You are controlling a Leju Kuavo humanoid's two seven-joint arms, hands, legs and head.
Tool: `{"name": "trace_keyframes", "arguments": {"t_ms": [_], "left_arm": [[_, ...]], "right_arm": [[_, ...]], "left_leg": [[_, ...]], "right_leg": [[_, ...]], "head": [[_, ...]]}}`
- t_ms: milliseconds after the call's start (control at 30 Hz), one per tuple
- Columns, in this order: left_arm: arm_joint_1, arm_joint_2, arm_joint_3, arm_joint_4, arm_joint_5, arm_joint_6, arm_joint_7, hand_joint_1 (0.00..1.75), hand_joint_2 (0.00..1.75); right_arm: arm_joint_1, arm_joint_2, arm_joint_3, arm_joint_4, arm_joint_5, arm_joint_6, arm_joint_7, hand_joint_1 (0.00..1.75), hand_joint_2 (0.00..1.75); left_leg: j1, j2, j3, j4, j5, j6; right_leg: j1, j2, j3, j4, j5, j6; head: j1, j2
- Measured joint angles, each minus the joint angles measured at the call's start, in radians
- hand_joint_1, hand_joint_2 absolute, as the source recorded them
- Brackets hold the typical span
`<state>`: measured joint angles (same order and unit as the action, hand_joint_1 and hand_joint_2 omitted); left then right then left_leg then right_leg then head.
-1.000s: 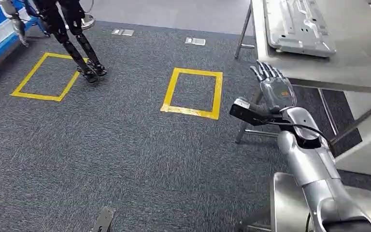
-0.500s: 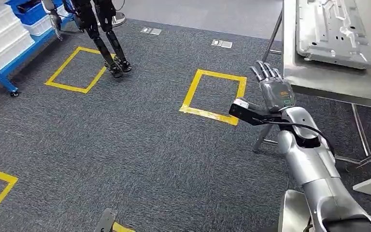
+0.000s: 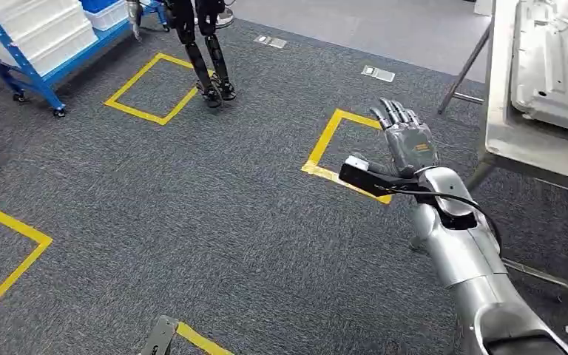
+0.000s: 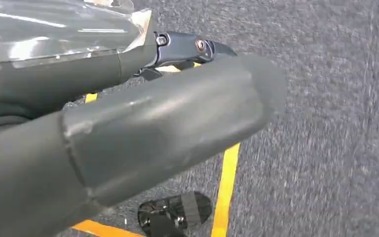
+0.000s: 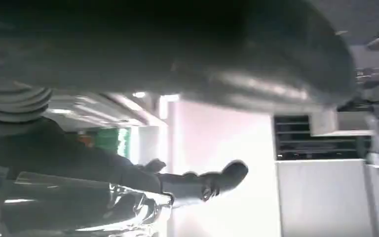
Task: Take the parts from the cabinet and place them on the table.
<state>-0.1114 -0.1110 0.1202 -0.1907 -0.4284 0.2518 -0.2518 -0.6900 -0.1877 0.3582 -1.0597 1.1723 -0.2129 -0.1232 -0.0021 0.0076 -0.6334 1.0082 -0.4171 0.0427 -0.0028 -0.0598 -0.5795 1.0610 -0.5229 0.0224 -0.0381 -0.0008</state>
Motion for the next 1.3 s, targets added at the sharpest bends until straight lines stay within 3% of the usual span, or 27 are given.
{"name": "trace_keyframes", "arguments": {"t_ms": [33, 100, 167, 200, 267, 300, 333, 433, 467, 500, 533, 600, 633, 667, 700, 767, 800, 833, 967, 1000, 1033, 1067, 1133, 1167, 1233, 1267, 1300], "left_arm": [[-0.005, 0.001, 0.0, 0.0, 0.0, -0.001, 0.0, 0.0, 0.0], [-0.007, 0.0, 0.0, 0.0, -0.001, -0.001, 0.002, 0.0, 0.0], [-0.005, 0.0, 0.0, 0.0, -0.001, -0.002, 0.003, 0.0, 0.0], [-0.006, 0.0, 0.001, 0.0, -0.001, -0.002, 0.003, 0.0, 0.0], [-0.006, 0.0, 0.001, 0.0, -0.003, -0.001, 0.003, 0.0, 0.0], [-0.006, -0.001, 0.001, 0.0, -0.005, -0.001, 0.003, 0.0, 0.0], [-0.006, 0.0, 0.001, 0.0, -0.009, -0.001, 0.004, 0.0, 0.0], [0.001, 0.0, 0.001, 0.0, -0.013, 0.0, 0.007, 0.0, 0.0], [0.003, 0.002, 0.001, 0.0, -0.015, 0.001, 0.007, 0.0, 0.0], [0.006, 0.002, 0.002, 0.0, -0.021, 0.001, 0.007, 0.0, 0.0], [0.004, 0.002, 0.002, 0.0, -0.025, 0.001, 0.007, 0.0, 0.0], [-0.001, 0.001, 0.001, 0.0, -0.037, -0.001, 0.008, 0.0, 0.0], [-0.001, 0.0, 0.001, 0.0, -0.046, -0.005, 0.01, 0.0, 0.0], [0.0, -0.001, 0.001, 0.0, -0.05, -0.007, 0.011, 0.0, 0.0], [0.0, -0.001, 0.001, 0.0, -0.053, -0.007, 0.011, 0.0, 0.0], [-0.001, -0.001, 0.003, 0.0, -0.055, -0.007, 0.011, 0.0, 0.0], [-0.002, -0.001, 0.006, 0.0, -0.055, -0.006, 0.011, 0.0, 0.0], [-0.006, -0.001, 0.008, 0.0, -0.055, -0.006, 0.011, 0.0, 0.0], [-0.004, -0.001, 0.019, -0.001, -0.061, -0.006, 0.01, 0.0, 0.0], [-0.001, -0.002, 0.023, -0.001, -0.063, -0.006, 0.01, 0.0, 0.0], [-0.002, -0.002, 0.025, -0.001, -0.064, -0.006, 0.01, 0.0, 0.0], [-0.005, -0.002, 0.026, -0.001, -0.064, -0.006, 0.01, 0.0, 0.0], [-0.005, -0.006, 0.029, -0.001, -0.065, -0.006, 0.01, 0.0, 0.0], [-0.002, -0.006, 0.031, -0.001, -0.065, -0.006, 0.01, 0.0, 0.0], [0.002, -0.006, 0.033, -0.001, -0.065, -0.006, 0.01, 0.0, 0.0], [0.002, -0.006, 0.035, -0.001, -0.065, -0.006, 0.01, 0.0, 0.0], [0.001, -0.007, 0.038, -0.001, -0.065, -0.006, 0.01, 0.0, 0.0]], "right_arm": [[0.0, -0.001, 0.003, 0.0, 0.001, 0.0, 0.0, 0.0, 0.0], [0.01, 0.0, 0.007, 0.01, 0.008, 0.0, -0.001, 0.0, 0.0], [0.014, 0.013, 0.019, 0.031, 0.026, -0.005, -0.004, 0.0, 0.0], [0.015, 0.025, 0.028, 0.049, 0.033, -0.012, -0.004, 0.0, 0.0], [0.011, 0.047, 0.044, 0.079, 0.037, -0.03, -0.004, 0.0, 0.0], [0.009, 0.058, 0.053, 0.098, 0.037, -0.039, -0.004, 0.0, 0.0], [0.008, 0.068, 0.062, 0.119, 0.034, -0.049, -0.006, 0.0, 0.0], [0.016, 0.098, 0.074, 0.17, 0.014, -0.071, -0.01, 0.0, 0.0], [0.013, 0.108, 0.077, 0.185, 0.002, -0.079, -0.012, 0.0, 0.0], [0.009, 0.117, 0.078, 0.202, -0.01, -0.084, -0.014, 0.0, 0.0], [0.009, 0.124, 0.079, 0.221, -0.022, -0.088, -0.02, 0.0, 0.0], [0.013, 0.132, 0.08, 0.277, -0.037, -0.098, -0.026, 0.0, 0.0], [0.019, 0.139, 0.08, 0.311, -0.043, -0.11, -0.025, 0.0, 0.0], [0.03, 0.147, 0.08, 0.338, -0.045, -0.123, -0.02, 0.0, 0.0], [0.038, 0.156, 0.08, 0.368, -0.048, -0.141, -0.013, 0.0, 0.0], [0.053, 0.169, 0.077, 0.419, -0.055, -0.164, -0.002, 0.0, 0.0], [0.056, 0.173, 0.072, 0.441, -0.061, -0.171, 0.001, 0.0, 0.0], [0.06, 0.175, 0.063, 0.466, -0.071, -0.177, 0.009, 0.0, 0.0], [0.086, 0.174, 0.019, 0.542, -0.119, -0.188, 0.017, 0.0, 0.0], [0.095, 0.17, 0.002, 0.559, -0.13, -0.191, 0.013, 0.0, 0.0], [0.103, 0.166, -0.009, 0.573, -0.137, -0.192, 0.009, 0.0, 0.0], [0.115, 0.161, -0.029, 0.597, -0.15, -0.193, 0.008, 0.0, 0.0], [0.152, 0.15, -0.063, 0.631, -0.172, -0.19, 0.008, 0.0, 0.0], [0.164, 0.148, -0.072, 0.637, -0.175, -0.19, 0.008, 0.0, 0.0], [0.177, 0.146, -0.088, 0.652, -0.177, -0.191, 0.006, 0.0, 0.0], [0.177, 0.144, -0.093, 0.658, -0.178, -0.191, 0.006, 0.0, 0.0], [0.175, 0.142, -0.1, 0.663, -0.178, -0.19, 0.005, 0.0, 0.0]], "left_leg": [[0.002, -0.013, 0.001, 0.0, 0.001, 0.006], [0.002, -0.043, 0.001, 0.001, -0.001, 0.009], [0.001, -0.063, 0.001, 0.001, -0.001, 0.009], [0.001, -0.082, 0.002, 0.002, -0.001, 0.008], [0.003, -0.103, 0.006, 0.004, -0.005, 0.003], [0.003, -0.114, 0.004, 0.007, -0.008, -0.002], [-0.004, -0.124, 0.0, 0.012, -0.011, -0.008], [0.003, -0.142, -0.002, 0.005, -0.006, -0.02], [0.002, -0.143, -0.006, 0.007, -0.01, -0.025], [-0.002, -0.084, -0.012, 0.027, -0.026, -0.032], [-0.002, -0.045, -0.033, 0.075, -0.056, -0.039], [0.003, -0.022, -0.11, 0.228, -0.125, -0.046], [0.006, -0.02, -0.145, 0.291, -0.143, -0.049], [0.007, -0.018, -0.162, 0.314, -0.139, -0.05], [0.008, -0.015, -0.154, 0.291, -0.116, -0.05], [0.006, 0.002, -0.07, 0.128, -0.029, -0.043], [0.002, 0.034, -0.02, 0.043, 0.002, -0.034], [-0.011, 0.066, -0.003, 0.009, -0.009, -0.032], [-0.012, 0.015, 0.001, -0.002, -0.005, -0.014], [0.002, 0.007, 0.013, -0.014, 0.004, -0.007], [0.0, -0.002, 0.017, -0.018, 0.005, -0.003], [0.001, -0.013, 0.018, -0.018, 0.006, 0.004], [0.003, -0.047, 0.018, -0.017, 0.005, 0.005], [0.003, -0.058, 0.018, -0.017, 0.005, 0.005], [0.003, -0.082, 0.018, -0.015, 0.004, 0.003], [0.004, -0.094, 0.019, -0.012, 0.001, -0.001], [0.005, -0.103, 0.018, -0.006, -0.003, -0.006]], "right_leg": [[-0.003, 0.035, -0.041, 0.082, -0.034, -0.01], [-0.004, 0.054, -0.135, 0.251, -0.09, -0.016], [-0.004, 0.056, -0.174, 0.293, -0.091, -0.009], [-0.005, 0.057, -0.155, 0.228, -0.052, 0.005], [-0.009, 0.072, -0.079, 0.058, 0.029, 0.023], [-0.016, 0.107, -0.046, -0.023, 0.057, 0.026], [-0.015, 0.115, -0.033, -0.025, 0.062, 0.015], [-0.007, 0.089, -0.034, -0.027, 0.064, -0.01], [-0.017, 0.08, -0.031, -0.033, 0.069, -0.017], [-0.016, 0.075, -0.028, -0.035, 0.069, -0.022], [-0.016, 0.069, -0.026, -0.035, 0.066, -0.029], [-0.011, 0.047, -0.022, -0.035, 0.063, -0.039], [-0.01, 0.036, -0.021, -0.035, 0.06, -0.042], [-0.01, 0.025, -0.019, -0.035, 0.059, -0.044], [-0.009, 0.017, -0.018, -0.035, 0.057, -0.046], [-0.009, -0.001, -0.01, -0.035, 0.051, -0.045], [-0.008, -0.009, -0.004, -0.035, 0.047, -0.042], [0.001, -0.017, -0.001, -0.035, 0.042, -0.036], [0.004, -0.055, 0.015, -0.045, 0.033, -0.018], [0.004, -0.025, 0.004, -0.031, 0.026, -0.012], [0.0, 0.016, -0.001, -0.002, 0.011, -0.013], [-0.003, 0.043, -0.036, 0.072, -0.024, -0.02], [-0.008, 0.053, -0.127, 0.243, -0.086, -0.023], [-0.009, 0.054, -0.147, 0.274, -0.09, -0.017], [-0.012, 0.055, -0.138, 0.22, -0.053, 0.002], [-0.016, 0.06, -0.094, 0.118, -0.004, 0.017], [-0.023, 0.079, -0.055, 0.029, 0.031, 0.028]], "head": [[0.001, 0.0], [0.006, 0.0], [0.006, 0.0], [0.007, 0.0], [0.006, 0.0], [0.007, 0.0], [0.008, 0.0], [0.008, 0.0], [0.007, 0.0], [0.005, 0.0], [-0.003, 0.0], [-0.002, 0.0], [-0.002, 0.0], [-0.002, 0.0], [-0.002, 0.0], [-0.003, 0.0], [-0.002, 0.0], [-0.002, 0.0], [-0.001, 0.0], [0.001, 0.0], [0.001, 0.0], [0.002, 0.0], [0.006, 0.0], [0.006, 0.0], [0.006, 0.0], [0.006, 0.0], [0.006, 0.0]]}}
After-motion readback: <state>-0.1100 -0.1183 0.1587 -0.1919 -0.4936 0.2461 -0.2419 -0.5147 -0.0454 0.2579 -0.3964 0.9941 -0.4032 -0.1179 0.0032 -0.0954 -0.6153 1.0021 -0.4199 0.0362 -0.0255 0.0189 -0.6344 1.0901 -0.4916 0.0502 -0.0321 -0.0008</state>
